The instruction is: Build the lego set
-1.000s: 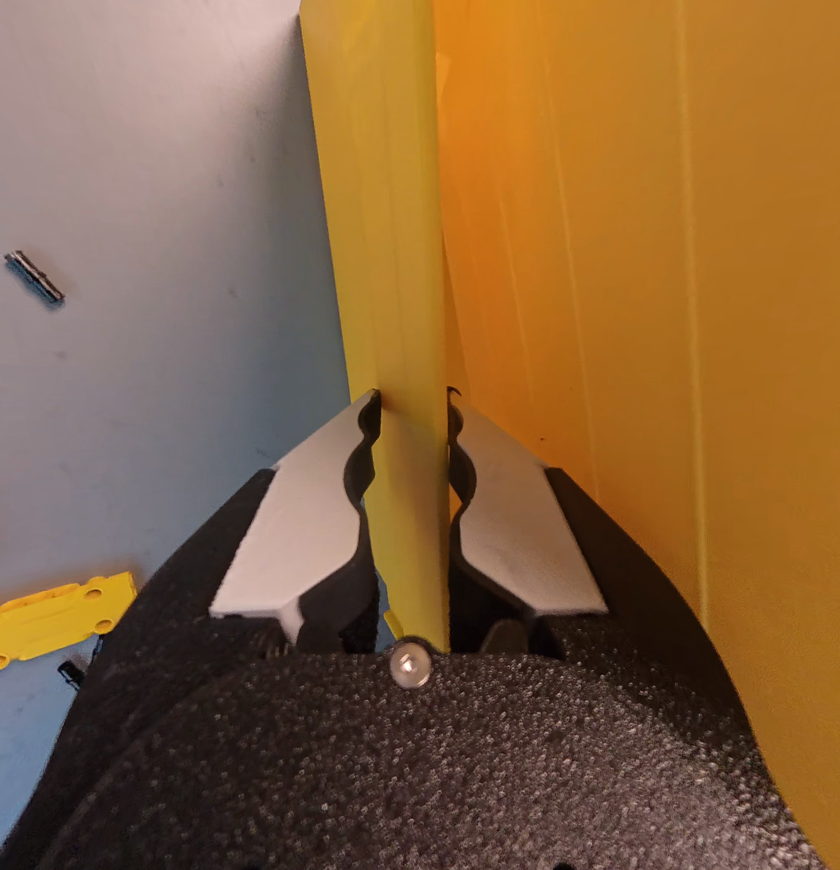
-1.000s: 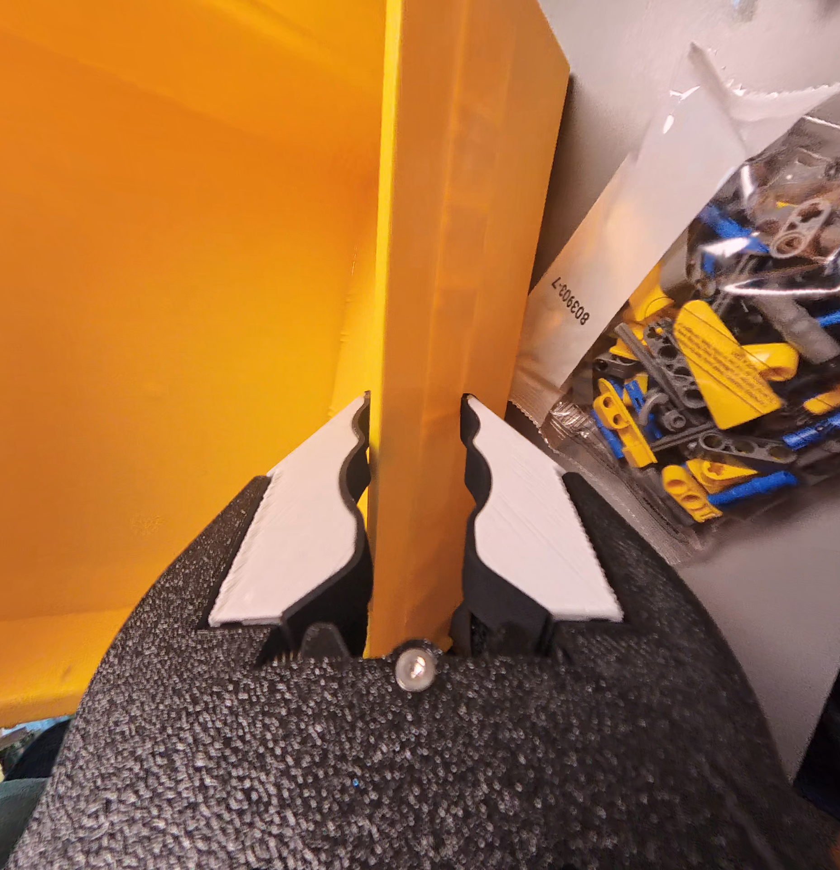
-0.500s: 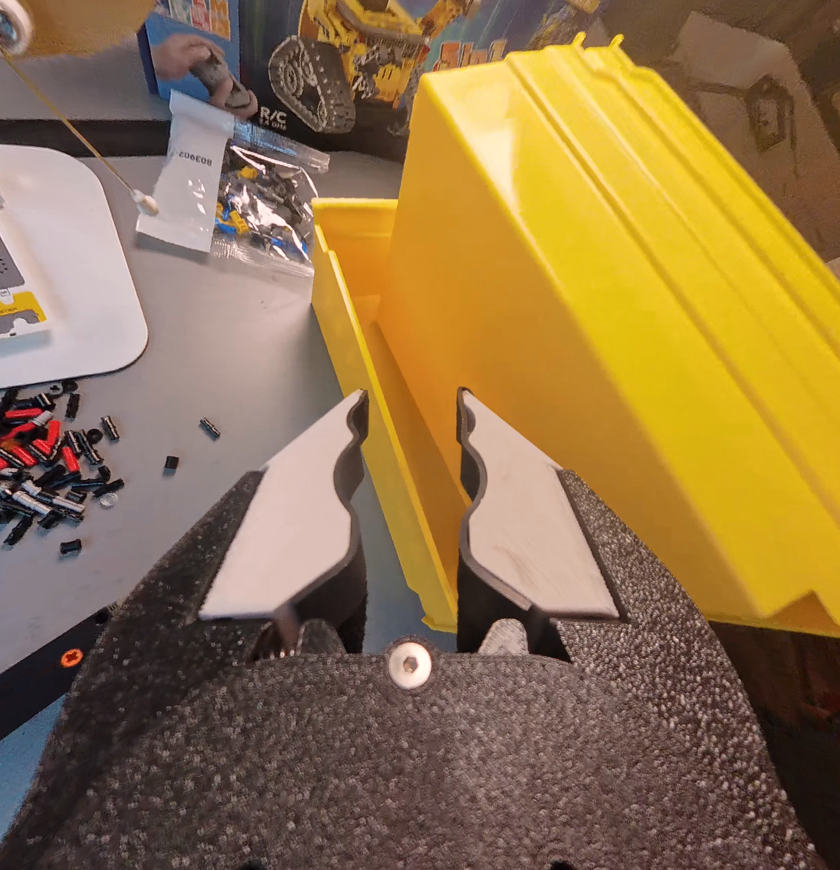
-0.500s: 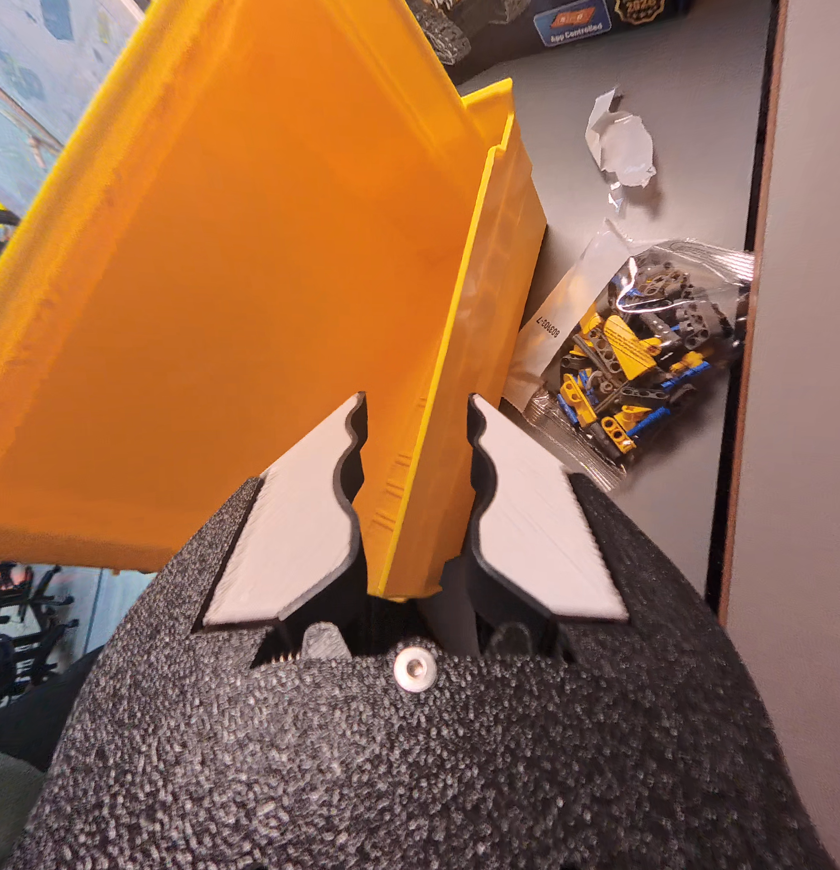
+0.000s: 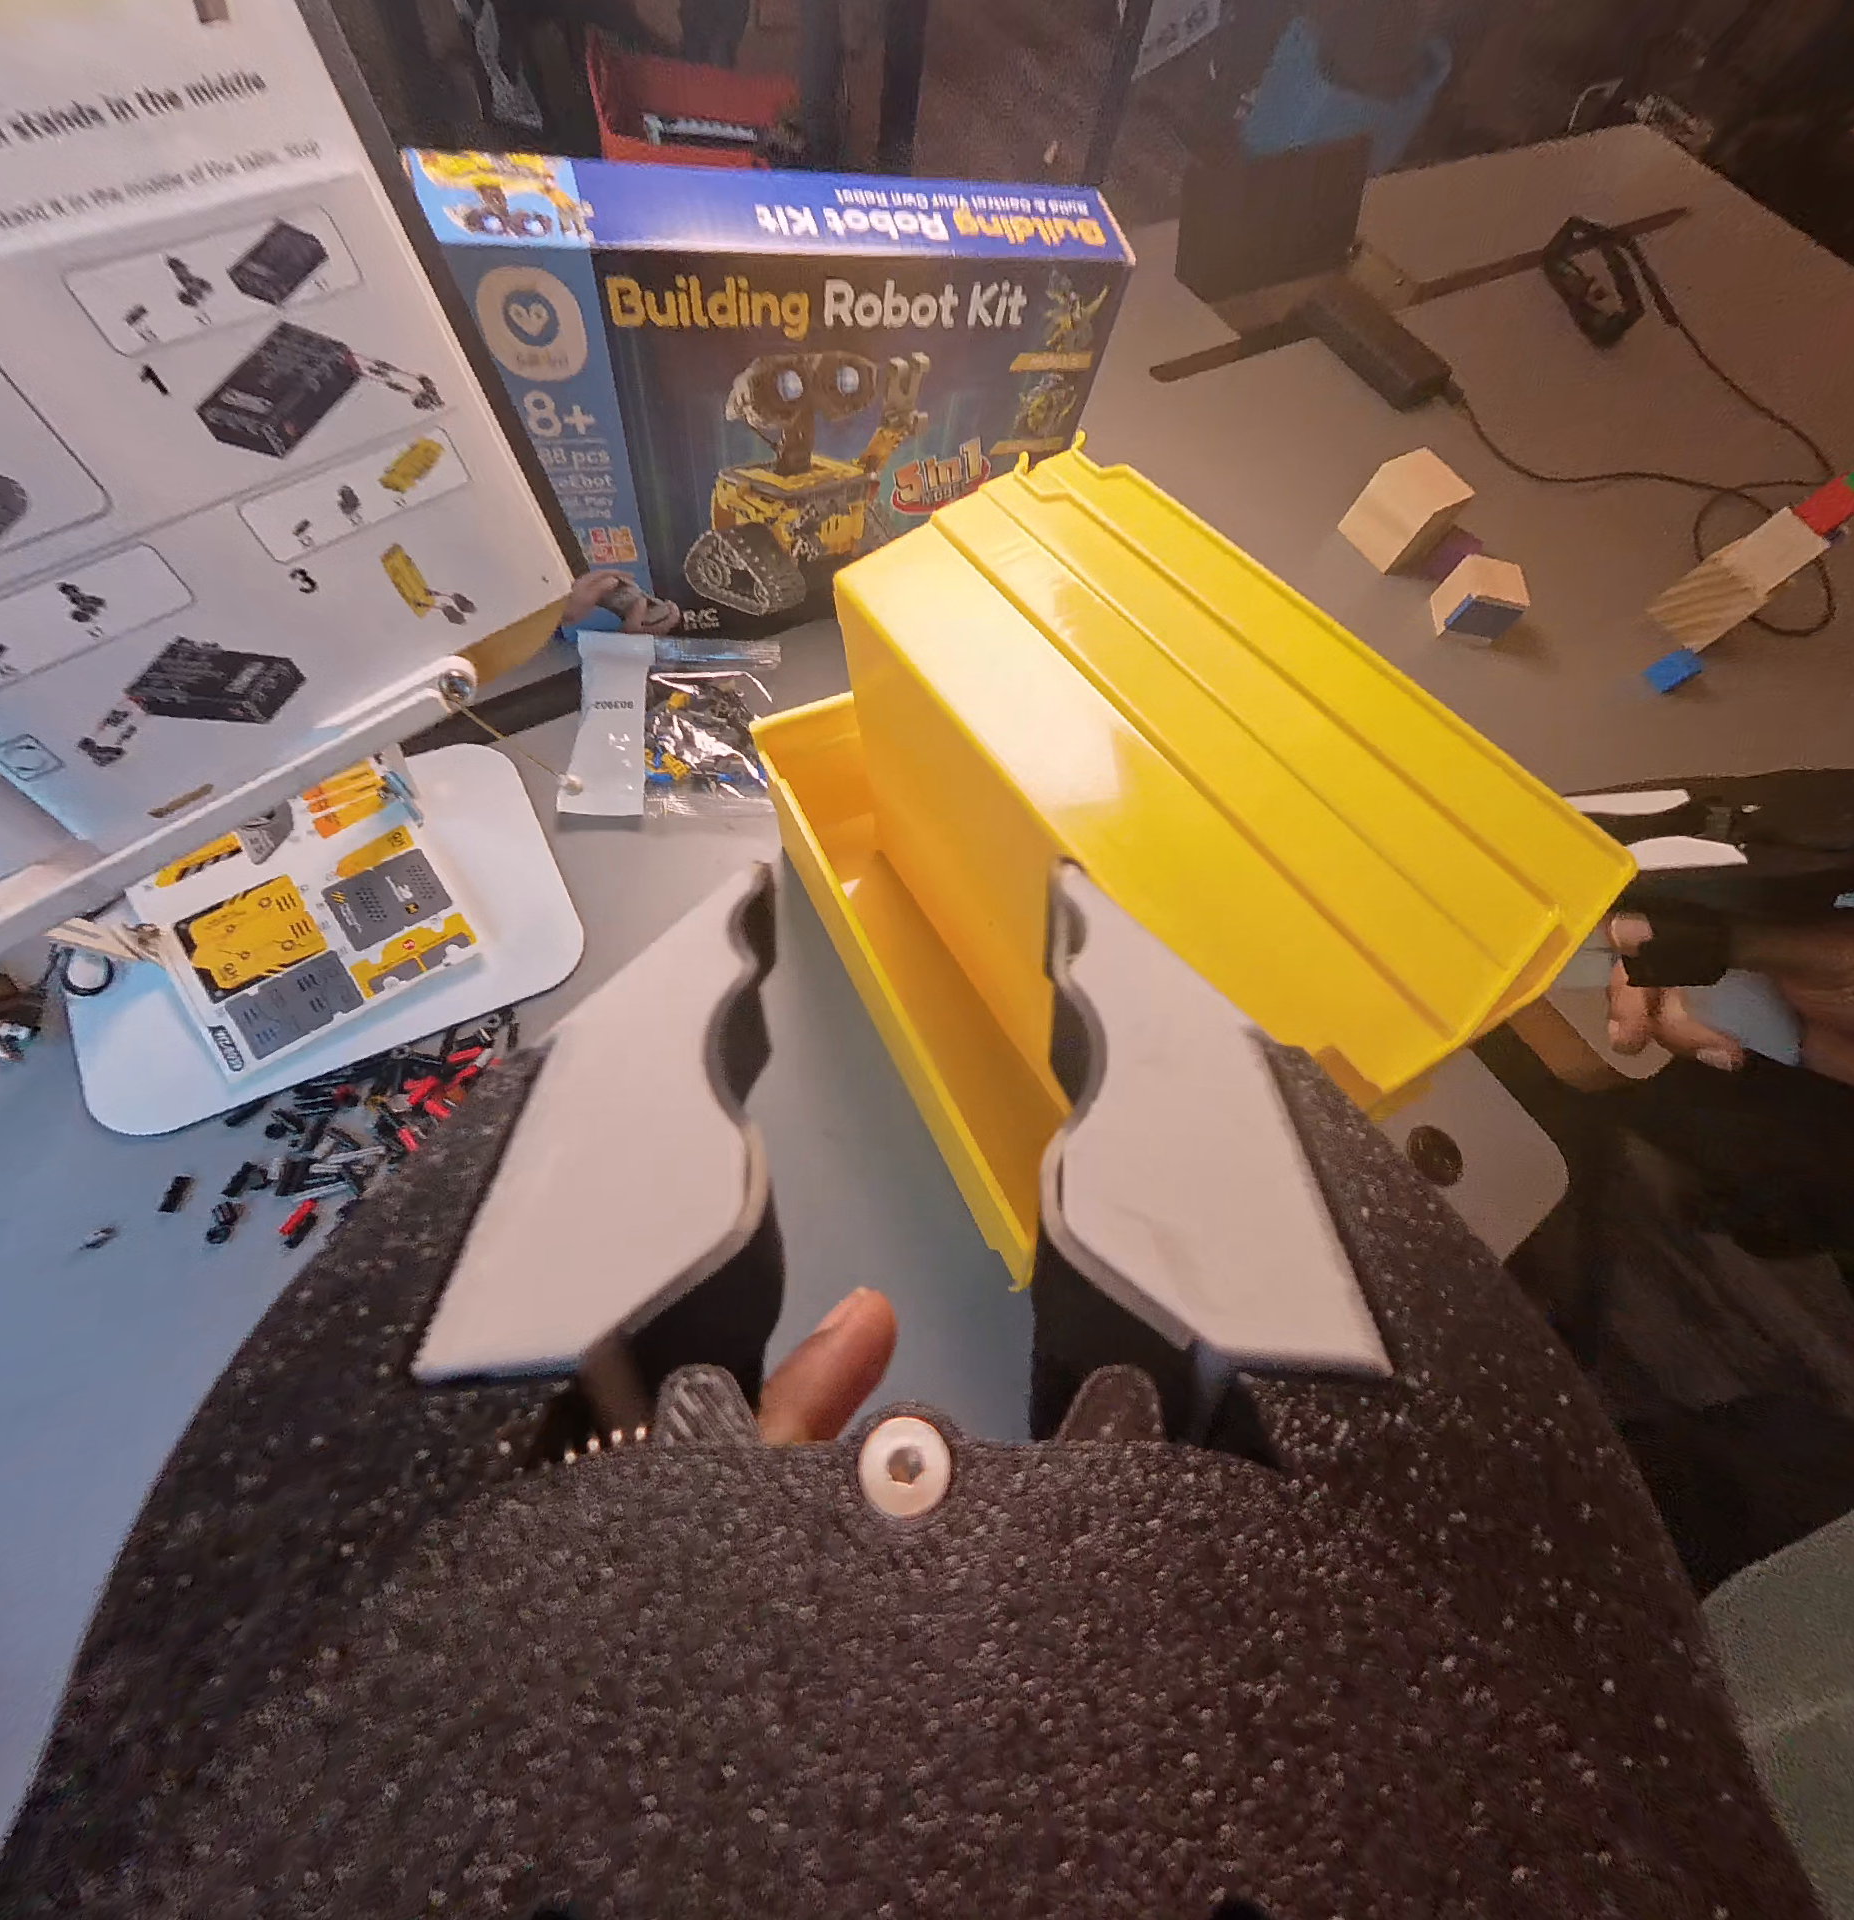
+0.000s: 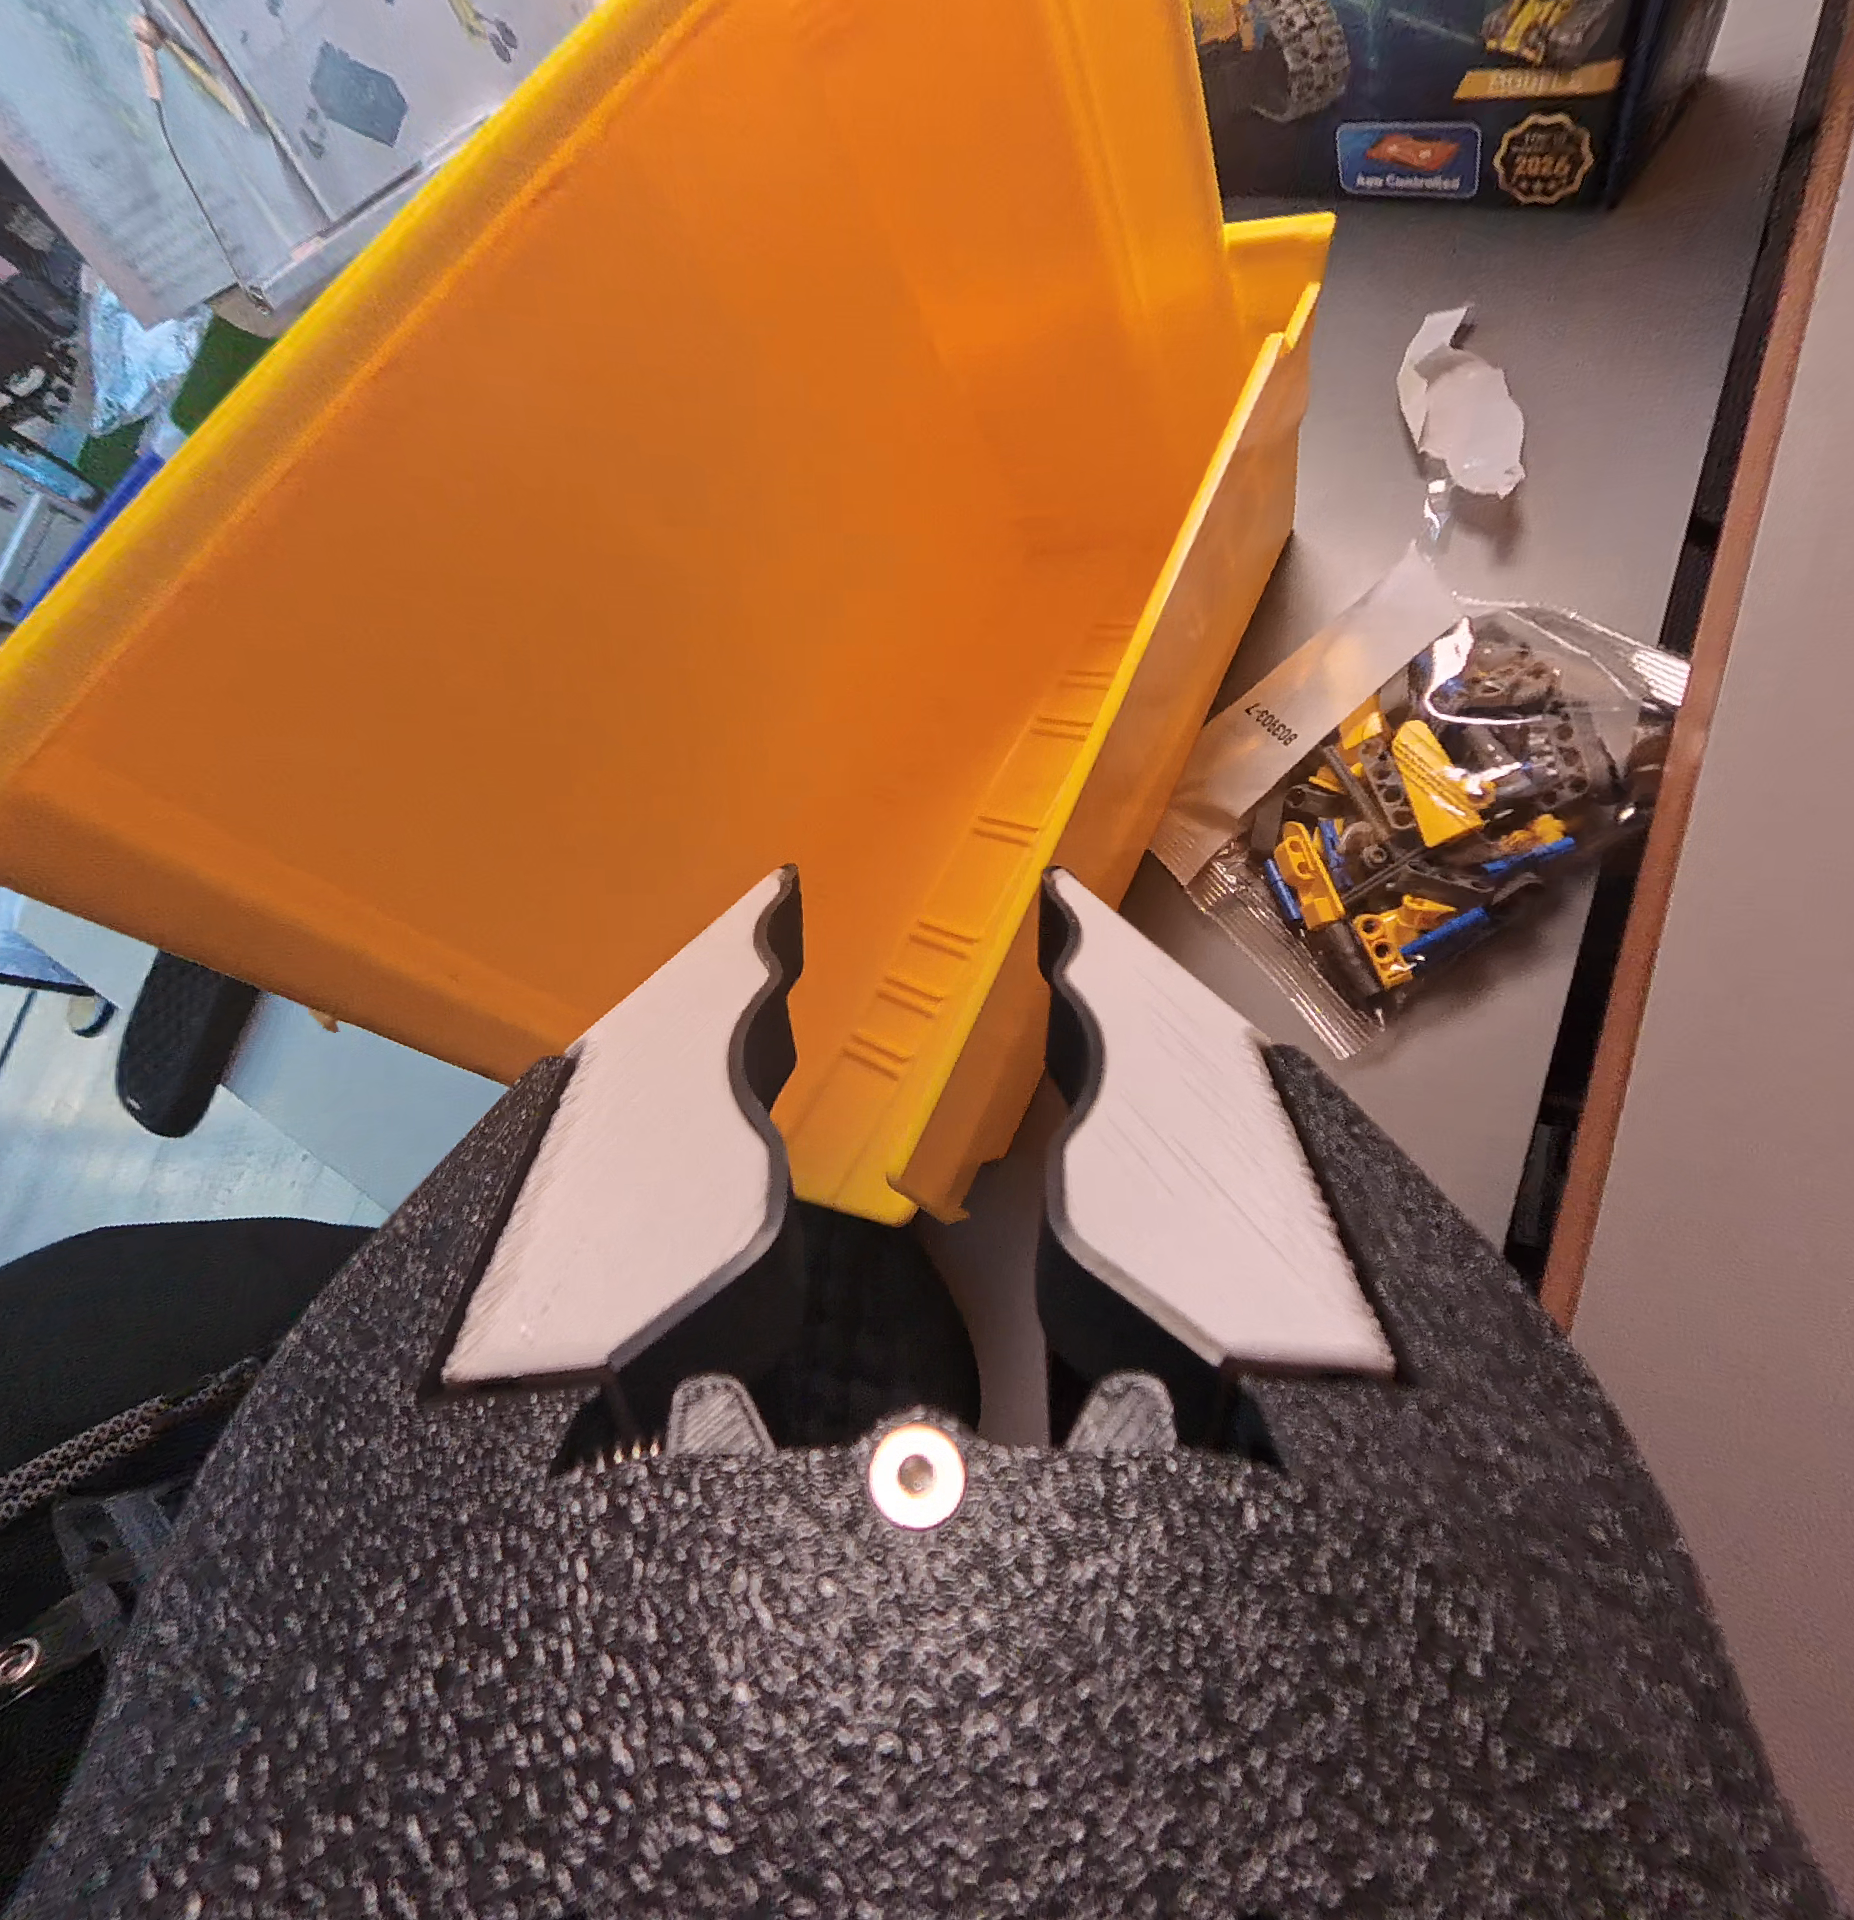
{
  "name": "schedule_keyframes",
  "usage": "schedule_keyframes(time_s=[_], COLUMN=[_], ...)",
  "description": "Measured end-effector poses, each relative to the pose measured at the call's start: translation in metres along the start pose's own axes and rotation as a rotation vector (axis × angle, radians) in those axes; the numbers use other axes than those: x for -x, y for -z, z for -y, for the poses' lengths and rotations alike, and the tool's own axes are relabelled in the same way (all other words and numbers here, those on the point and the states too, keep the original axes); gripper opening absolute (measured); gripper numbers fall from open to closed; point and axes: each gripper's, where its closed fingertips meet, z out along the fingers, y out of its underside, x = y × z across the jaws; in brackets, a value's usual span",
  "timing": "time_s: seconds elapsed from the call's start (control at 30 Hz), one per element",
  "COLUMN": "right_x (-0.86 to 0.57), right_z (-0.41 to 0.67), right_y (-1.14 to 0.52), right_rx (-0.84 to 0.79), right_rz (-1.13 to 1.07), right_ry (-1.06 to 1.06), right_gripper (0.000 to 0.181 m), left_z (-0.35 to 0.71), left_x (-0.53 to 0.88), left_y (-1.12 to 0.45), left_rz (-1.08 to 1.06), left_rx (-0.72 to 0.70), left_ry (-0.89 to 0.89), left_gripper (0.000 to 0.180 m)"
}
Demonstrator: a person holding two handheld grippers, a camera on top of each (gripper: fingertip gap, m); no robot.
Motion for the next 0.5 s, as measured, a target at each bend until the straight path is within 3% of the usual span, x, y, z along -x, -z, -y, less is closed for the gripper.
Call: schedule_keyframes(time_s=[0.07, 0.2, 0.33, 0.5], right_x=[0.005, 0.01, 0.009, 0.032], right_z=[0.002, -0.001, -0.006, 0.006], right_y=[0.0, -0.003, -0.003, -0.003], right_rx=[-0.012, -0.005, -0.002, -0.052], right_rz=[-0.005, -0.016, -0.08, -0.13], right_ry=[0.033, 0.058, 0.089, 0.117], right_gripper=[0.039, 0.029, 0.0, 0.0], left_z=[0.01, 0.01, -0.002, -0.029], left_x=[0.007, 0.028, 0.045, 0.083], left_y=[0.013, 0.031, 0.05, 0.077], left_rz=[0.016, 0.068, 0.108, 0.162], left_rx=[-0.059, -0.102, -0.099, -0.105], left_ry=[0.022, 0.063, 0.023, 0.089], left_gripper=[0.022, 0.001, 0.0, 0.0])
